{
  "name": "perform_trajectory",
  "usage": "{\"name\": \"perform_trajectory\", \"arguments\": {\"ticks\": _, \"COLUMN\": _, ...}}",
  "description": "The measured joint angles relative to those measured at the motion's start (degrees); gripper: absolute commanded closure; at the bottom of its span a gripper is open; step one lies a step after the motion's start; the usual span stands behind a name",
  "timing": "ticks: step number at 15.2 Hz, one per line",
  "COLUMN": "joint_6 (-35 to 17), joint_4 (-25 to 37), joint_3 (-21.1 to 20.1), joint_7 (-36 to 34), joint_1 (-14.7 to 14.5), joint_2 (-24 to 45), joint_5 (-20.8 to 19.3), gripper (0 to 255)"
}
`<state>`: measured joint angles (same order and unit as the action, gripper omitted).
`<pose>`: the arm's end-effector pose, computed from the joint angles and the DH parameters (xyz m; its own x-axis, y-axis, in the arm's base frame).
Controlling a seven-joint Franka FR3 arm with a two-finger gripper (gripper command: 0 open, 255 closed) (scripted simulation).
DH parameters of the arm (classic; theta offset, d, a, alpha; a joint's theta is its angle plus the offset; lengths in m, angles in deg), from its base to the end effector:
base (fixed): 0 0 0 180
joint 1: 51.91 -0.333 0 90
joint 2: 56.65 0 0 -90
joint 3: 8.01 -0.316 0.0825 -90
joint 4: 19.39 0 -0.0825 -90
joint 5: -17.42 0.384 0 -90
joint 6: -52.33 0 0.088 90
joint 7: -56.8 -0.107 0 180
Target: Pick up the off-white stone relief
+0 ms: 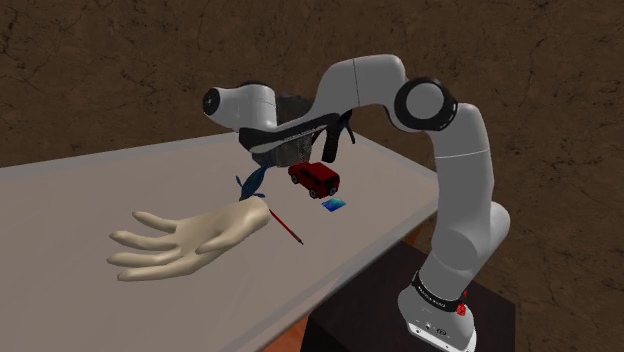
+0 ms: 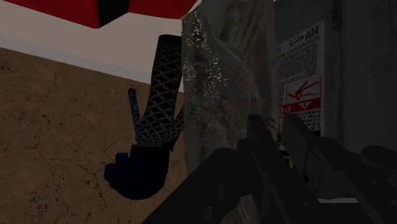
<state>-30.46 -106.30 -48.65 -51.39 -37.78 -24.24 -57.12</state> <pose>0.6619 0.1056 0.4060 0.2667 -0.4770 0.8375 -0.9580 -0.2261 0.1763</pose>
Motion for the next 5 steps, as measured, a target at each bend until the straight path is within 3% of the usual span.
{"name": "perform_trajectory", "arguments": {"ticks": 5, "joint_6": 1.3, "joint_4": 1.9, "joint_3": -0.3, "joint_7": 2.3, "joint_1": -0.3, "joint_2": -1.0, "joint_5": 0.4, "gripper": 255}}
